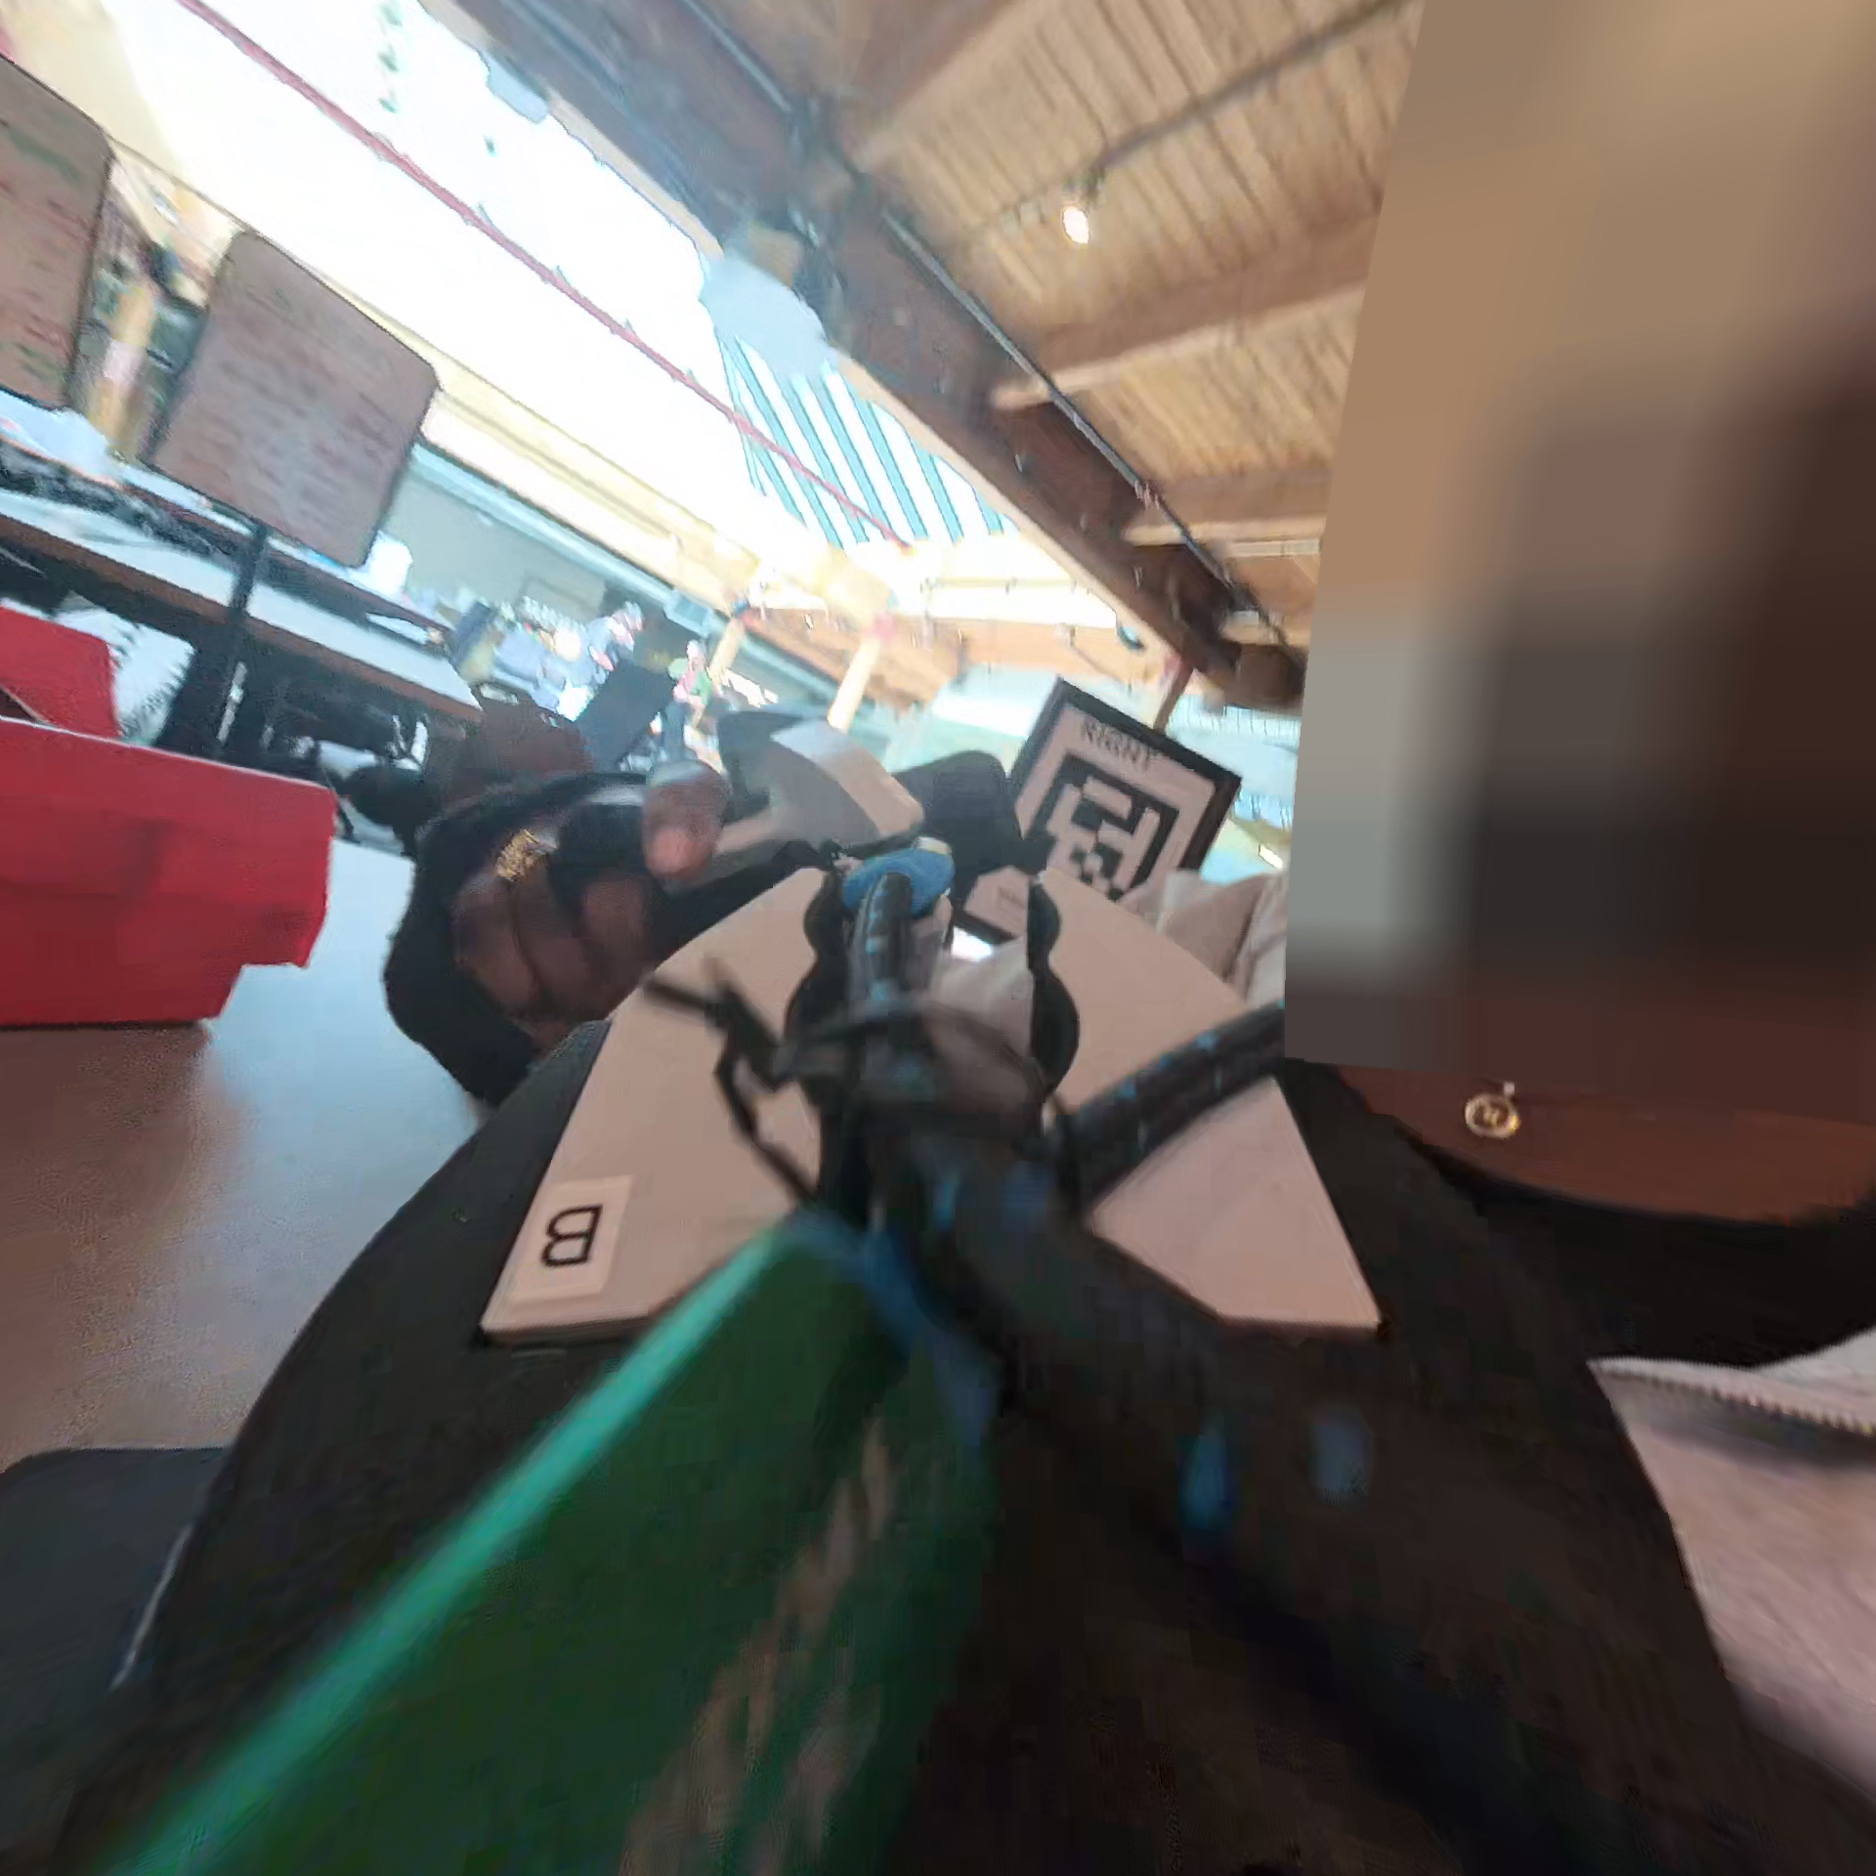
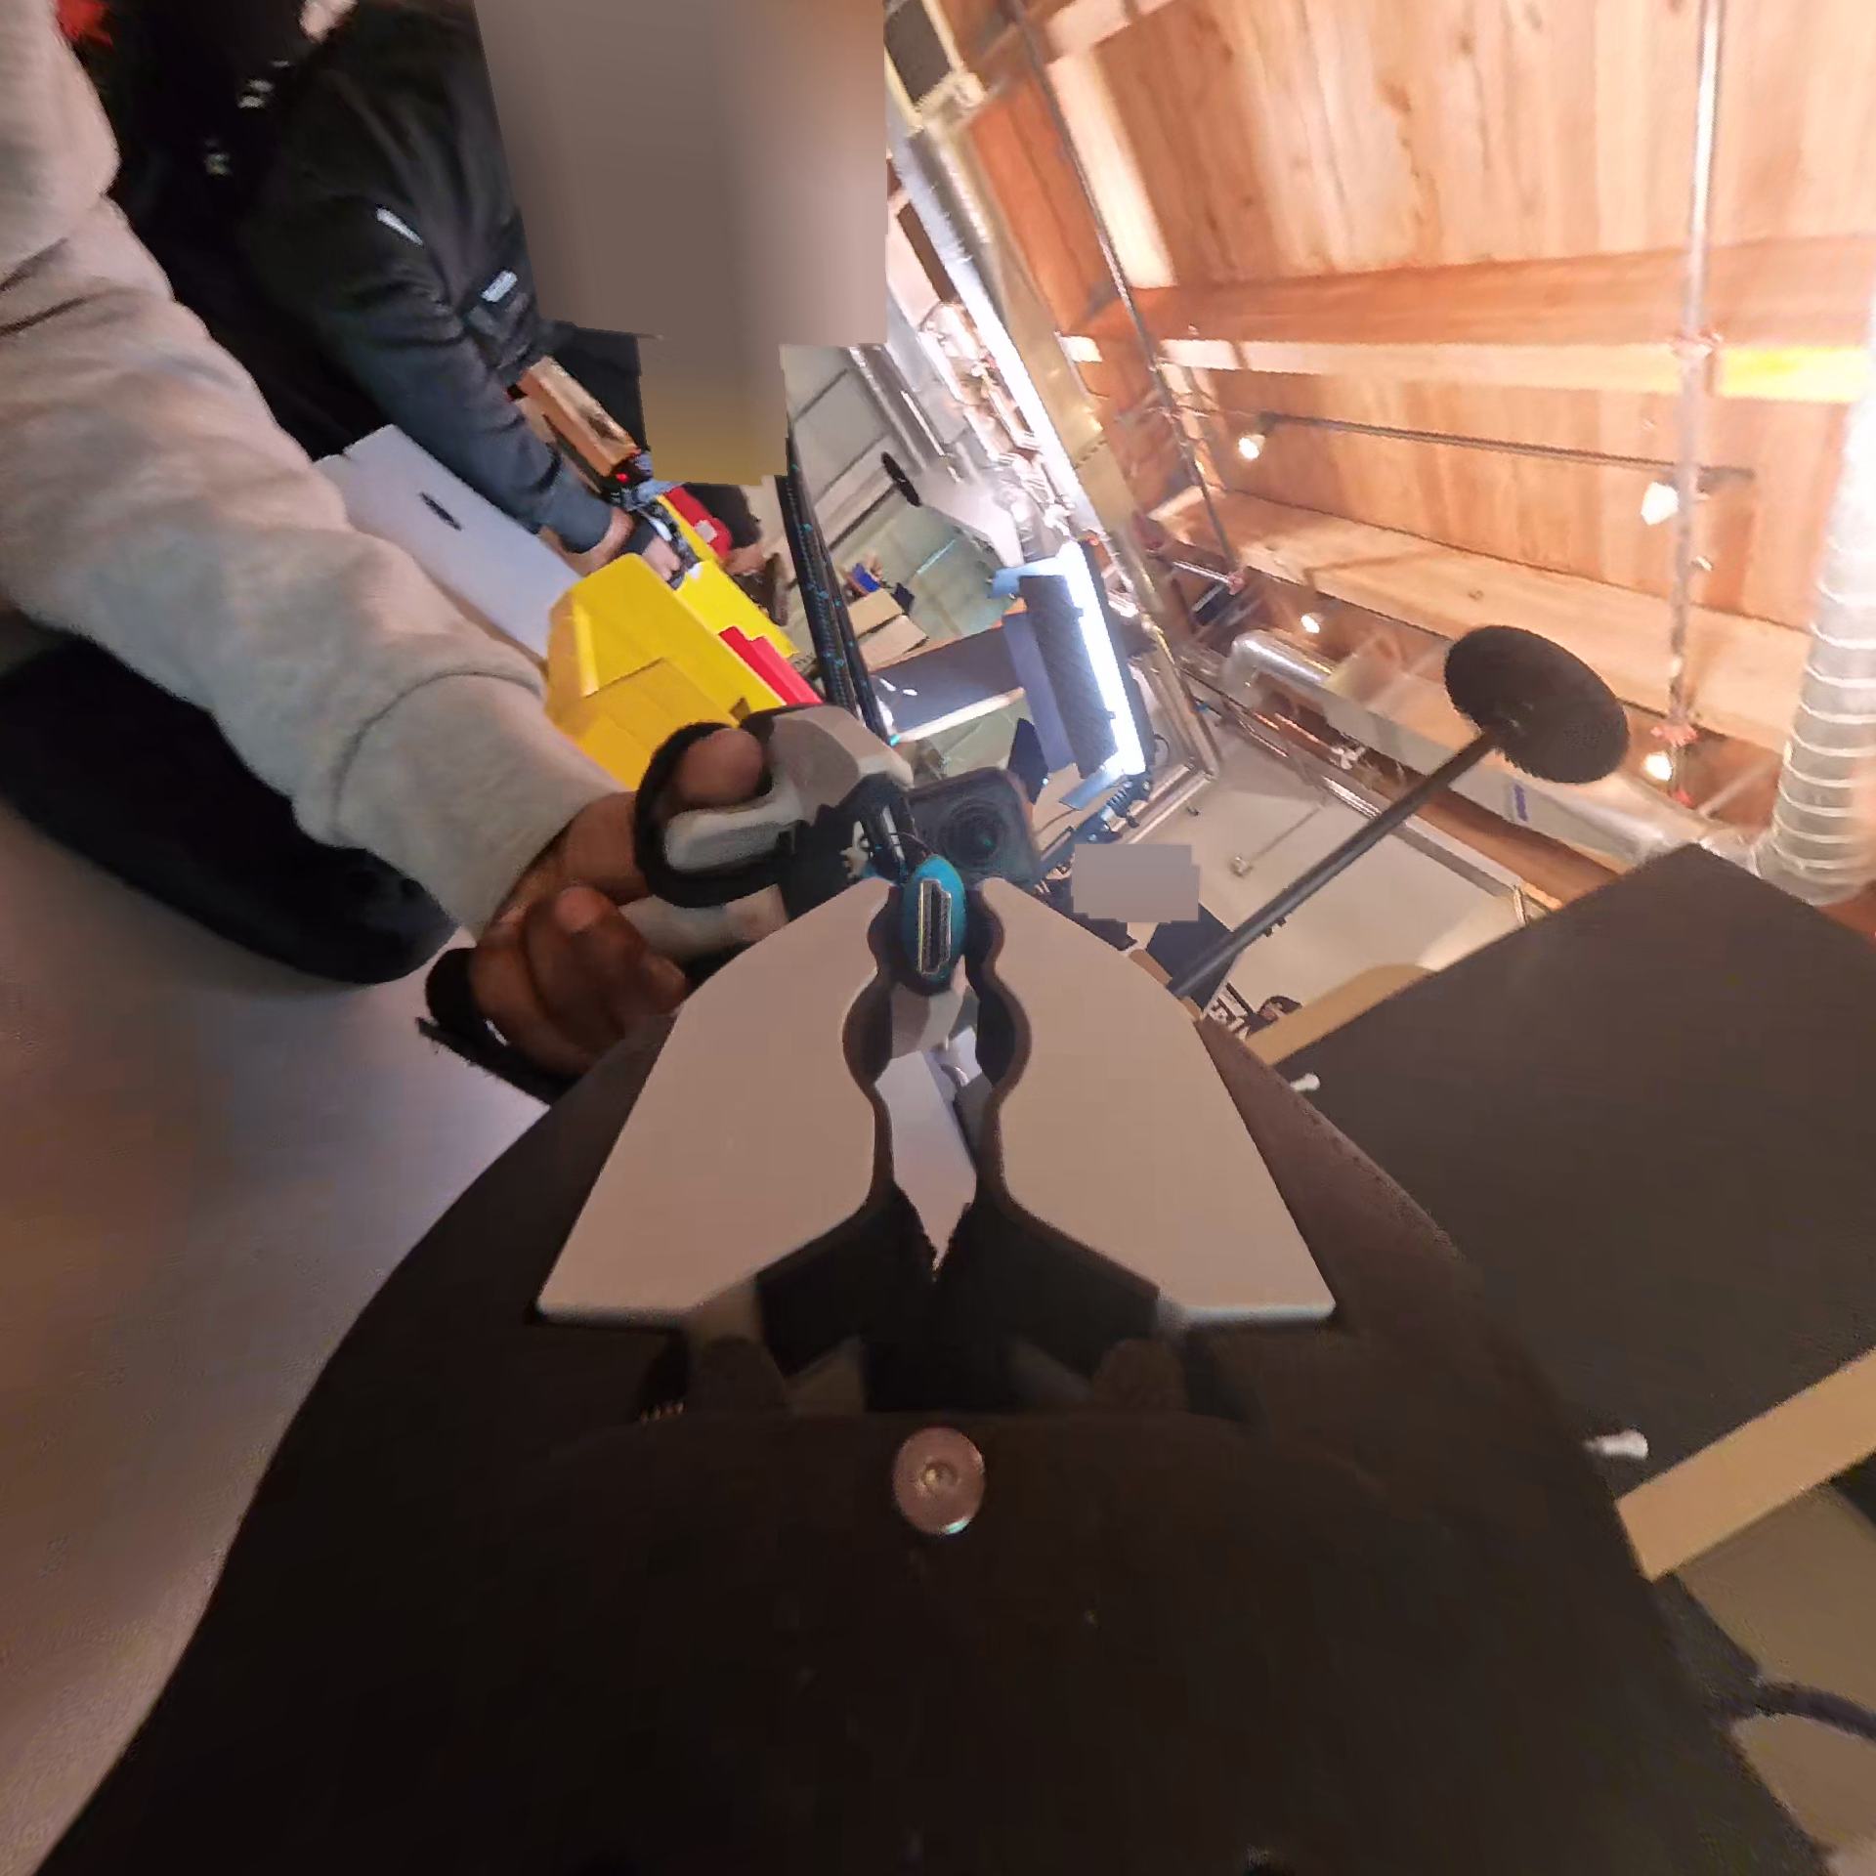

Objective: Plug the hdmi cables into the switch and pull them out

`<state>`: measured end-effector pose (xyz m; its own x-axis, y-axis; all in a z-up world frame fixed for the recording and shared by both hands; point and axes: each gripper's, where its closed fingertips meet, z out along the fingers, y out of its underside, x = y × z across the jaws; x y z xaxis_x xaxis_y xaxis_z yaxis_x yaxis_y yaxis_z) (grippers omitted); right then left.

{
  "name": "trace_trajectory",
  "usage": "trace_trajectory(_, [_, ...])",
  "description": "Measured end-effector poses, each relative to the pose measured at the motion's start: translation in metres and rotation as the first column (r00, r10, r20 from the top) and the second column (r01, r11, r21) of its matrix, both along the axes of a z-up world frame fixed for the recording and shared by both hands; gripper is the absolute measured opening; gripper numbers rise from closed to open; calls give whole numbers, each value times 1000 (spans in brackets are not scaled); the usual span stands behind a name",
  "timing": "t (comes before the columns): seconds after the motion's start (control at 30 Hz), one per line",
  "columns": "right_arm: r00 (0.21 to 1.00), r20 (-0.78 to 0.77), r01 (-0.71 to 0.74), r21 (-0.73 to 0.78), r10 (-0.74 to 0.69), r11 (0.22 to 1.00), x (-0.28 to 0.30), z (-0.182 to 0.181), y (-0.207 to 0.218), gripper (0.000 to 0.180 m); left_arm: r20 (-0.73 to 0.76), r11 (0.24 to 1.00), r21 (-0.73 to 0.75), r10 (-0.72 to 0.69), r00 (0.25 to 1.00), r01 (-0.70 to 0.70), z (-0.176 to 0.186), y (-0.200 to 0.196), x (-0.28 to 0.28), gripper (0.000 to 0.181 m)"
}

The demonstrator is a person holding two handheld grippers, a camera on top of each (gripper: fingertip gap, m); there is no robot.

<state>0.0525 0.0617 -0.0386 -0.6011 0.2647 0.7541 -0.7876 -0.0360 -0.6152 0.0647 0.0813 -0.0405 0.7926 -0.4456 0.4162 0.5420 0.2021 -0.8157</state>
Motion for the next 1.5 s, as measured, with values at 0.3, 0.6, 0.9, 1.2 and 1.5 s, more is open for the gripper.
trace_trajectory(0.3, [983, -180, -6, 110, 26, 994, 20, -9, -4, 11, -73, 985, -121, -130, 989, 120, -18, -1, 23, 28])
trace_trajectory(0.6, [967, -256, 42, 136, -5, 990, 22, -17, -8, 11, -52, 990, -94, -109, 993, 104, -17, 0, 20, 22])
trace_trajectory(0.9, [972, -234, 11, 145, 23, 989, 24, -17, -7, 11, -88, 992, -101, -90, 992, 81, -19, 2, 22, 21])
trace_trajectory(1.2, [975, 185, -130, 48, 120, 990, 1, -5, 4, 29, -279, 954, -57, 268, 922, -295, -7, -8, -14, 21])
trace_trajectory(1.5, [658, 732, -173, 376, -178, 910, -61, -74, 12, 89, -440, 640, -18, 685, 581, -768, -6, -61, -75, 21])
